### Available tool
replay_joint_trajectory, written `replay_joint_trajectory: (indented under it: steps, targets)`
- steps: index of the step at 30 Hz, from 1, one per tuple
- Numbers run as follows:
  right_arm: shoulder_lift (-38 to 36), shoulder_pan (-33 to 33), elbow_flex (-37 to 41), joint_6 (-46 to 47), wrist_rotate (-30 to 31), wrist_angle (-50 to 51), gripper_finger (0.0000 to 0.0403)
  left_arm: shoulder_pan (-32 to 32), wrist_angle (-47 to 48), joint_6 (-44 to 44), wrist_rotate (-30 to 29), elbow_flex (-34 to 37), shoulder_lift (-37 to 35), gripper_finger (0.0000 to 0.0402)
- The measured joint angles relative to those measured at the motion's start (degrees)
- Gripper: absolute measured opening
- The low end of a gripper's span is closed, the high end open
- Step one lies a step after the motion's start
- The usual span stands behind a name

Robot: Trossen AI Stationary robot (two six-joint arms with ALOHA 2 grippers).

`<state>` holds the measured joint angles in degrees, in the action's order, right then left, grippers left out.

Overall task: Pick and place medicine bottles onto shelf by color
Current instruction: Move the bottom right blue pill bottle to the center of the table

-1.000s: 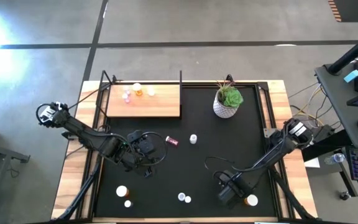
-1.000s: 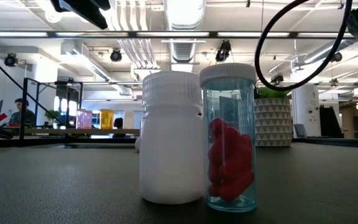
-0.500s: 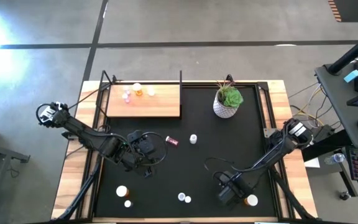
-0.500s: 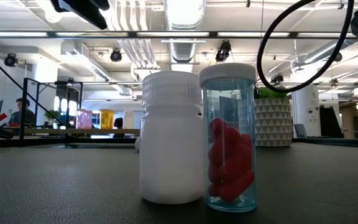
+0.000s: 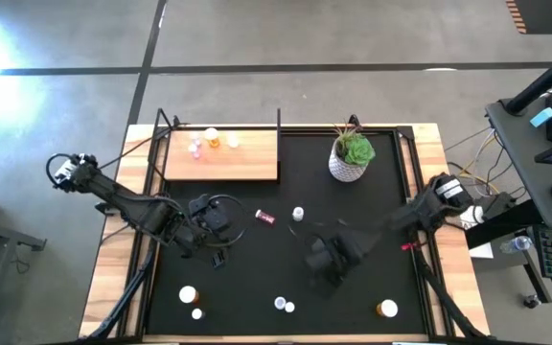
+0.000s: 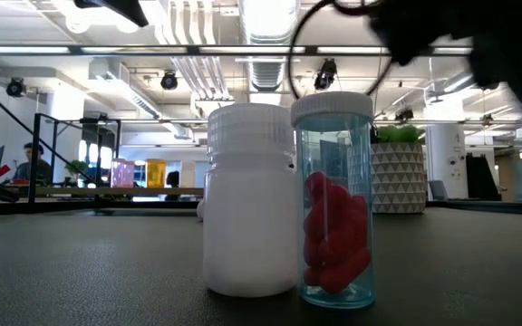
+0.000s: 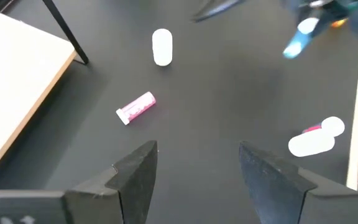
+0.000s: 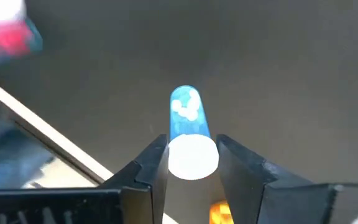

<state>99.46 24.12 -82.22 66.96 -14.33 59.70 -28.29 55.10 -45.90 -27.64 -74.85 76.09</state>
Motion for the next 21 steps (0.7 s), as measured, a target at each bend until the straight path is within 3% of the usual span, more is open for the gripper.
replay_joint_trajectory:
  steps: [6, 12, 21]
  targets:
    - [0.06, -9.20, -5.15, -9.40, 5.54, -0.36, 0.0114, 0.03, -0.01, 0.17, -0.02, 0.00, -3.24, 0.0210]
    - [0.06, -15.58, -6.99, -15.52, 7.06, -0.13, 0.0114, 0.07, 0.35, 0.34, -0.07, 0.02, -5.50, 0.0210]
    - [4.78, -20.04, -9.11, -20.34, 6.80, -1.63, 0.0115, 0.32, 2.52, 0.15, -1.79, 0.15, -7.01, 0.0210]
